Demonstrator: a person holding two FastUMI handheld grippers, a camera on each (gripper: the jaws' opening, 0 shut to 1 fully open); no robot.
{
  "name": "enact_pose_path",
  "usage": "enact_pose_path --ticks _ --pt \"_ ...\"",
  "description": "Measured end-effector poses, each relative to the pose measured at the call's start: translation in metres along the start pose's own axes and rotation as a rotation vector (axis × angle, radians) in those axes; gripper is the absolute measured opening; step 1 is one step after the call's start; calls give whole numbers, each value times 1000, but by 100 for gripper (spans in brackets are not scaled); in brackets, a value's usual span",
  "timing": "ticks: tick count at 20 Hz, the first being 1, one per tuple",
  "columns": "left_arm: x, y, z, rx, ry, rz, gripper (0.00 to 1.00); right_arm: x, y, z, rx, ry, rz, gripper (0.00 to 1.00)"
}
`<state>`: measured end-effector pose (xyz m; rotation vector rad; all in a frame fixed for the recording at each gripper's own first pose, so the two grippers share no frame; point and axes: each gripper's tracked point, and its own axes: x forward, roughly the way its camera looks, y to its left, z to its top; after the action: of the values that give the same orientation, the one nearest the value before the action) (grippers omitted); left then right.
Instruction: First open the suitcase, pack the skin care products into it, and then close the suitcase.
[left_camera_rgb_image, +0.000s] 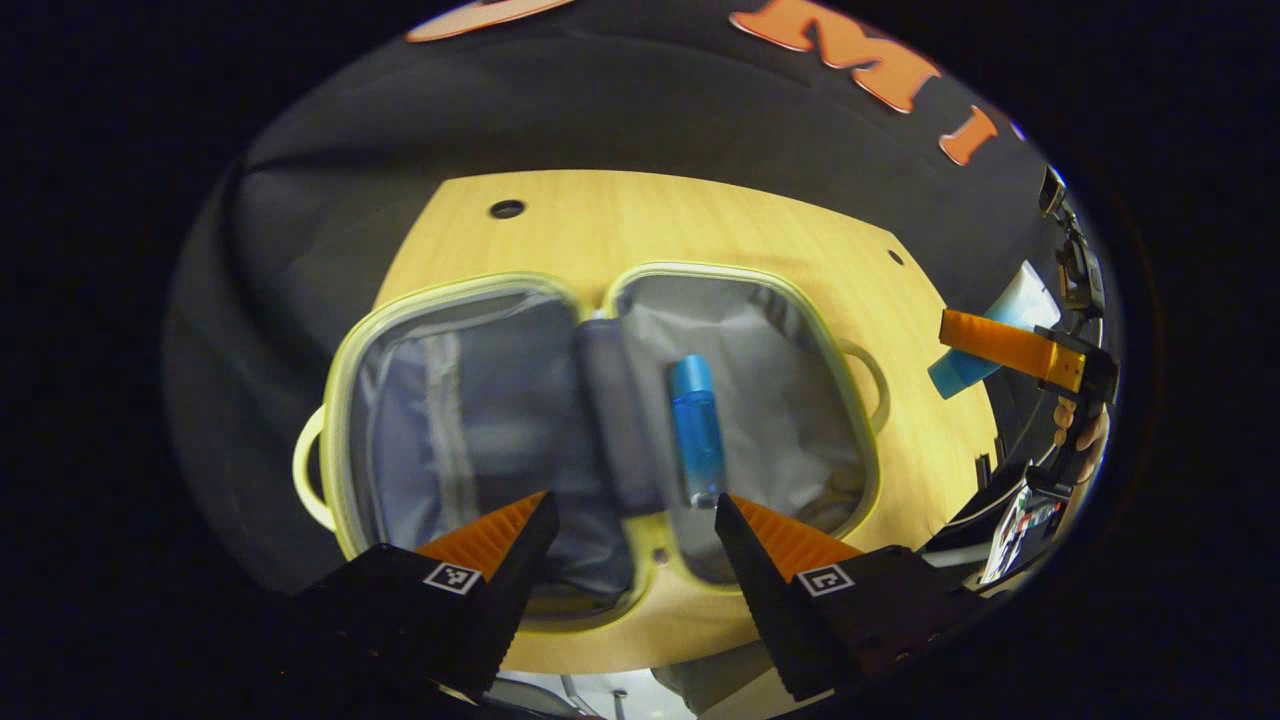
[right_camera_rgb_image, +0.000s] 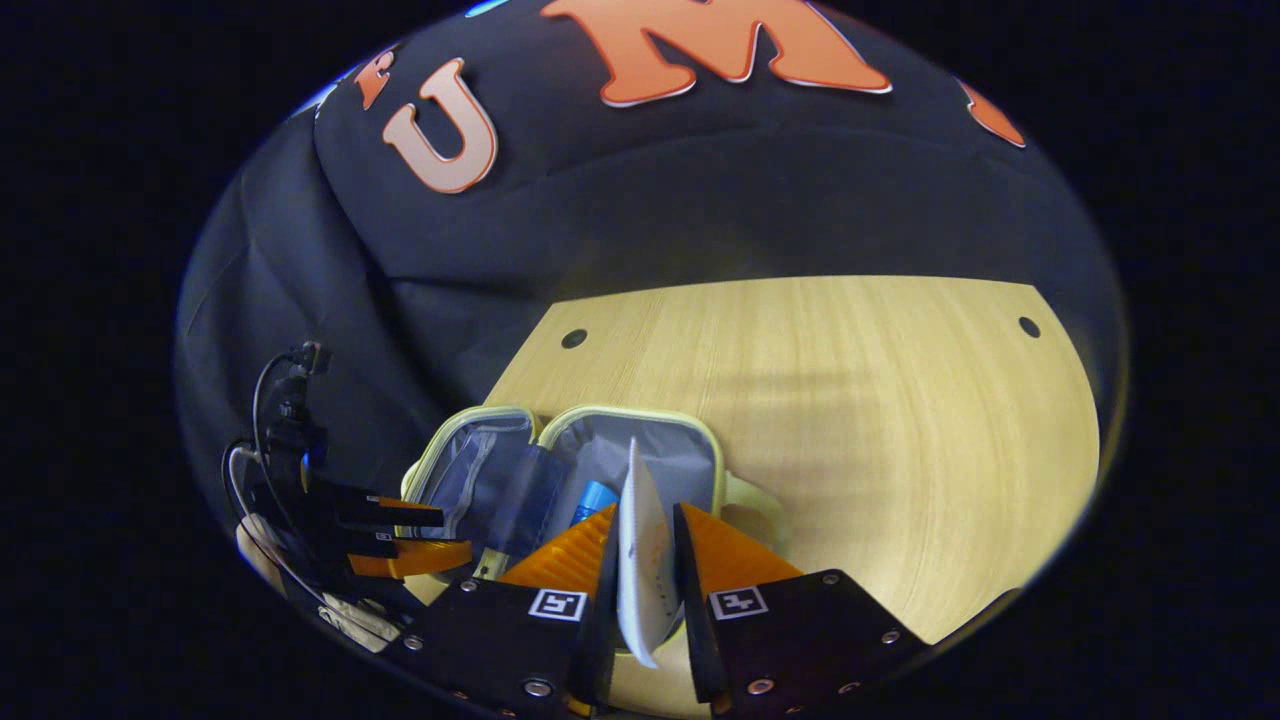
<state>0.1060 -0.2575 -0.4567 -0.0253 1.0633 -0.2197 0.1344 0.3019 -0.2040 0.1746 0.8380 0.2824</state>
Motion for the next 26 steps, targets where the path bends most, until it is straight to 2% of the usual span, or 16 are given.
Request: enact_pose_path --ticks 4,7,10,11,12,13,15,16,17,18,19,20,22,26 --pt "-58 38 -5 -115 1 74 98 46 20 -40 27 184 22 31" --pt "-101 60 -4 -174 6 120 98 75 18 -73 4 298 -4 31" --pt "-143 70 -16 -238 20 131 98 102 7 -97 -2 369 -55 31" --pt "-153 69 -17 -252 23 133 98 104 6 -101 1 386 -56 25" --pt "-155 70 -23 -261 27 137 98 106 7 -104 7 397 -51 31" --pt "-158 73 -27 -267 29 140 98 108 9 -104 8 398 -40 31" --pt "-159 74 -30 -278 34 141 98 106 7 -100 7 379 -45 37" --pt "-153 75 -33 -279 32 139 98 106 8 -94 9 362 -35 56" --pt "-149 75 -32 -277 27 141 98 101 12 -90 11 348 -24 52" --pt "-146 77 -29 -273 22 145 98 96 15 -85 11 330 -17 79" --pt "-146 77 -25 -269 13 147 98 91 17 -81 7 312 -3 78" --pt "-148 78 -21 -267 2 148 98 86 22 -76 -1 291 14 89" --pt "-154 86 -12 -262 -25 155 98 75 28 -64 -29 224 41 95" --pt "-157 111 8 -284 -87 161 98 49 37 -34 -81 51 73 95"
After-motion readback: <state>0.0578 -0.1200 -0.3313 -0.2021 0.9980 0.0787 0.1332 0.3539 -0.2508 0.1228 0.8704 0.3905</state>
